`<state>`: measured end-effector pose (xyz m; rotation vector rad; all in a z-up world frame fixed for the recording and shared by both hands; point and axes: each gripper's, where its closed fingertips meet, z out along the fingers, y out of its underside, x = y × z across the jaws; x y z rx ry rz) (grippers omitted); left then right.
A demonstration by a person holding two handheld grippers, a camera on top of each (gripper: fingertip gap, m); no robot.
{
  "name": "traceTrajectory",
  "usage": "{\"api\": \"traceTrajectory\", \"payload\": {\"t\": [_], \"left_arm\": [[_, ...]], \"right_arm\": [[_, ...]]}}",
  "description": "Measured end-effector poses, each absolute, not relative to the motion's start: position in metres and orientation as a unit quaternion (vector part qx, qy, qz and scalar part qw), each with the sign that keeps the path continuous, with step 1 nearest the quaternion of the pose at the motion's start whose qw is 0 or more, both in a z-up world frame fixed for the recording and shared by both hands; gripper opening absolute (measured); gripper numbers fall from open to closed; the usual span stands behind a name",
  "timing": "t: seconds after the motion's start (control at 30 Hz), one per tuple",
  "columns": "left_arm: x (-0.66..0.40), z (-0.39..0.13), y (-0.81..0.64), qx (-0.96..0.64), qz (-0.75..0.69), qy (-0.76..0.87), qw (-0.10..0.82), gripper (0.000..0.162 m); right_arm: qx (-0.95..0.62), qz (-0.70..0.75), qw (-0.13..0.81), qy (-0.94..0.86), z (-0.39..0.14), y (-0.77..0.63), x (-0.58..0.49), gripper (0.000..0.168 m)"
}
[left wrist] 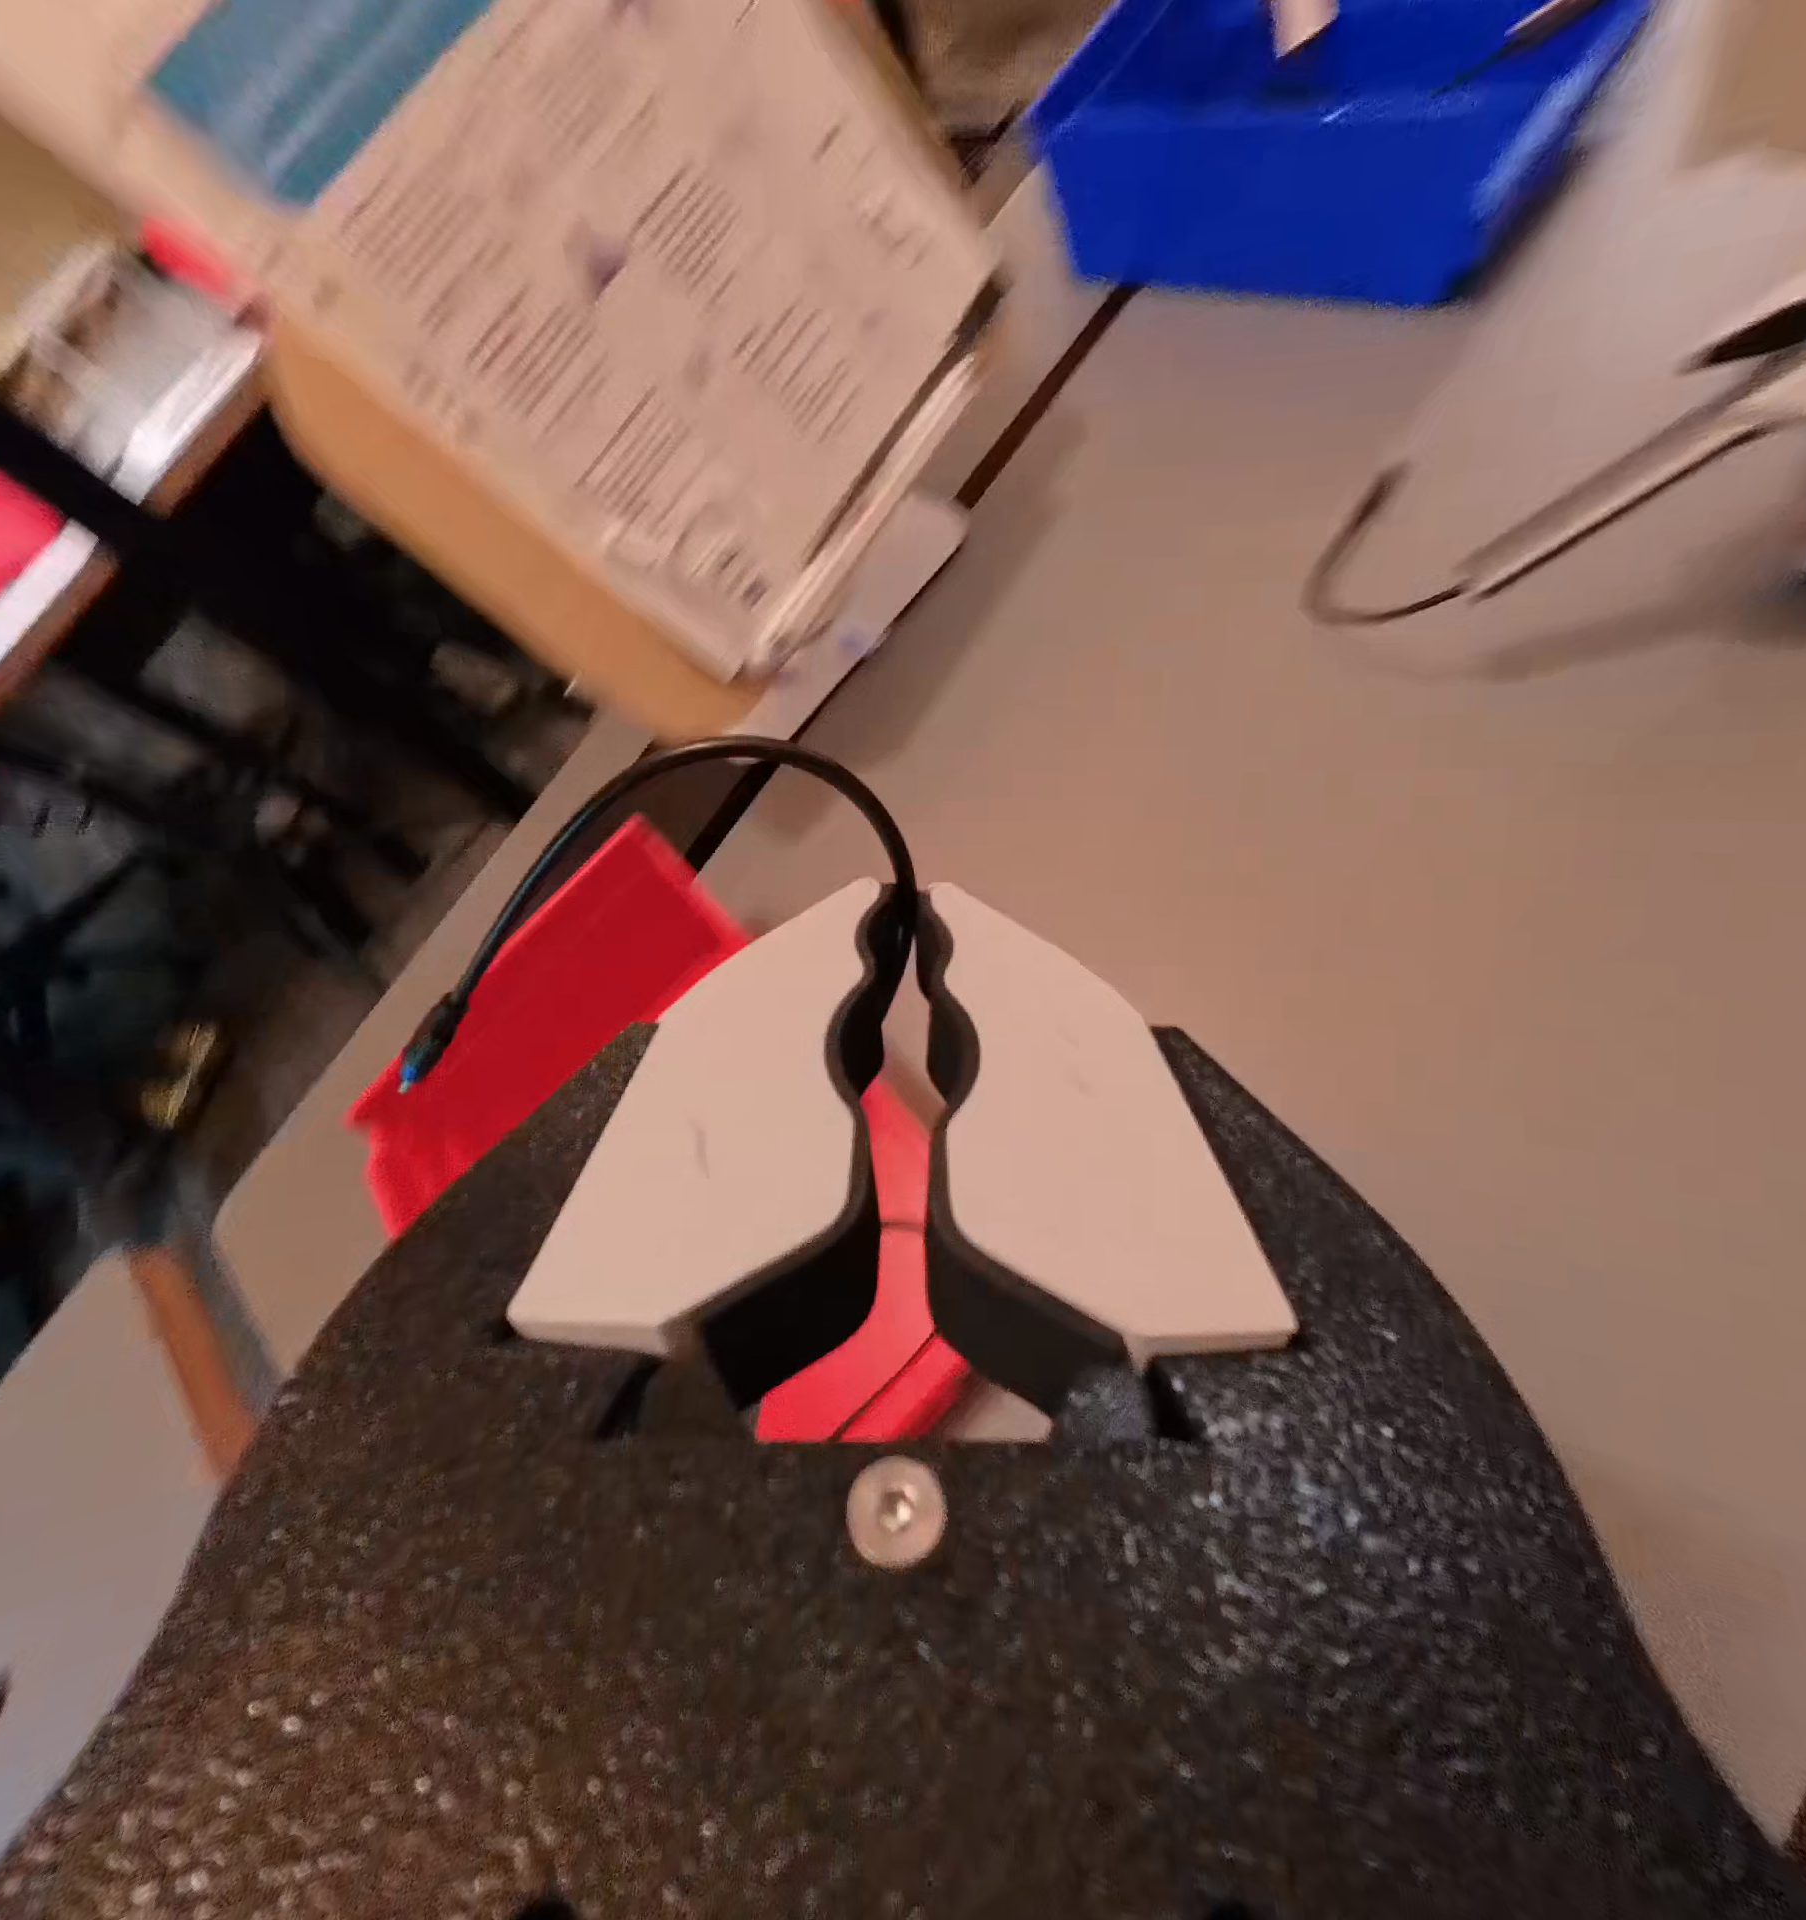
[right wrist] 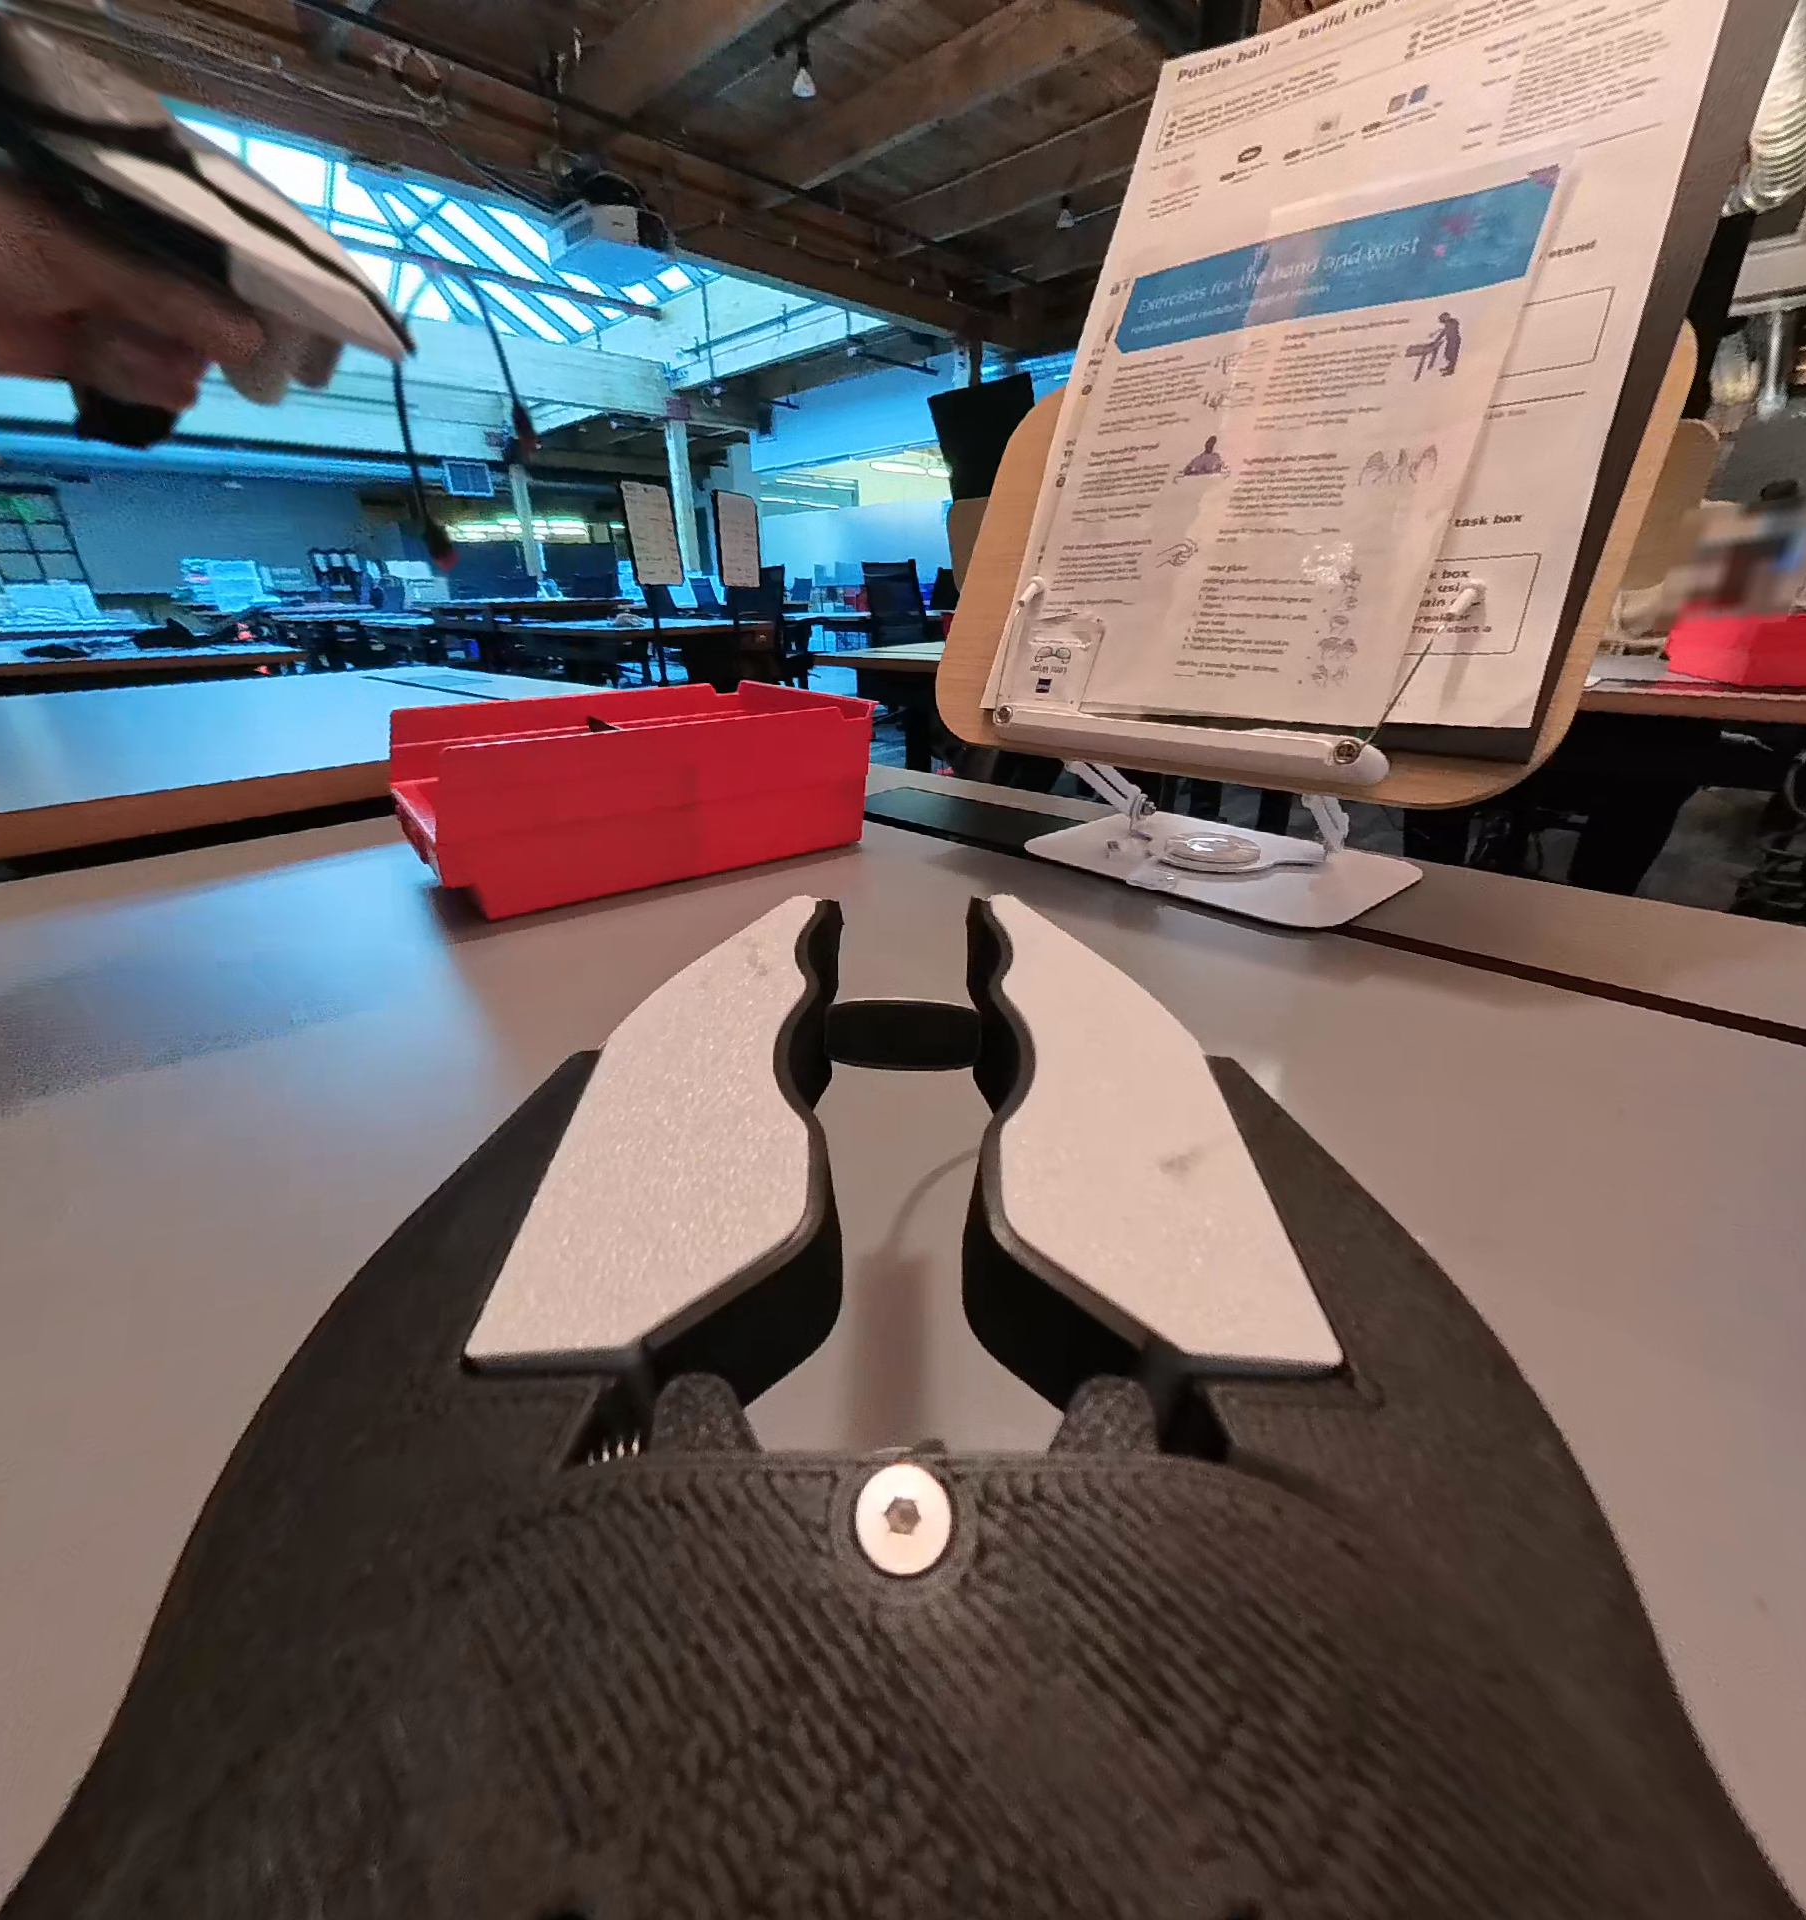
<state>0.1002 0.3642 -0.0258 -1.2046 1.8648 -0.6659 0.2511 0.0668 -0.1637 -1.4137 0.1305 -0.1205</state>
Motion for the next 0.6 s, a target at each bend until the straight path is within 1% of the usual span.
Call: {"api": "traceTrajectory", "payload": {"t": [0.03,0.1,0.13,0.27,0.37,0.47,0.5,0.57,0.6], "left_arm": [[0.102,-0.022,0.336,-0.450,-0.279,0.748,0.399,0.003],[0.107,-0.032,0.283,-0.403,-0.291,0.775,0.391,0.003],[0.109,-0.046,0.256,-0.377,-0.293,0.791,0.382,0.003],[0.114,-0.142,0.158,-0.285,-0.294,0.849,0.334,0.003],[0.112,-0.215,0.113,-0.243,-0.292,0.876,0.297,0.003],[0.109,-0.262,0.100,-0.229,-0.266,0.899,0.261,0.003],[0.112,-0.265,0.102,-0.238,-0.264,0.897,0.263,0.008],[0.118,-0.259,0.106,-0.281,-0.283,0.882,0.249,0.044],[0.124,-0.249,0.112,-0.326,-0.298,0.863,0.247,0.056]], "right_arm": [[-0.647,-0.052,0.758,0.059,-0.163,0.066,0.251,0.025],[-0.642,-0.047,0.763,0.055,-0.162,0.065,0.250,0.025],[-0.639,-0.041,0.766,0.055,-0.161,0.064,0.249,0.025],[-0.621,-0.005,0.780,0.078,-0.158,0.058,0.254,0.025],[-0.614,0.007,0.785,0.082,-0.156,0.054,0.254,0.025],[-0.612,0.004,0.788,0.062,-0.149,0.053,0.248,0.025],[-0.613,0.000,0.789,0.051,-0.146,0.053,0.245,0.025],[-0.608,-0.004,0.793,0.038,-0.138,0.052,0.242,0.024],[-0.604,-0.005,0.797,0.035,-0.134,0.051,0.241,0.025]]}}
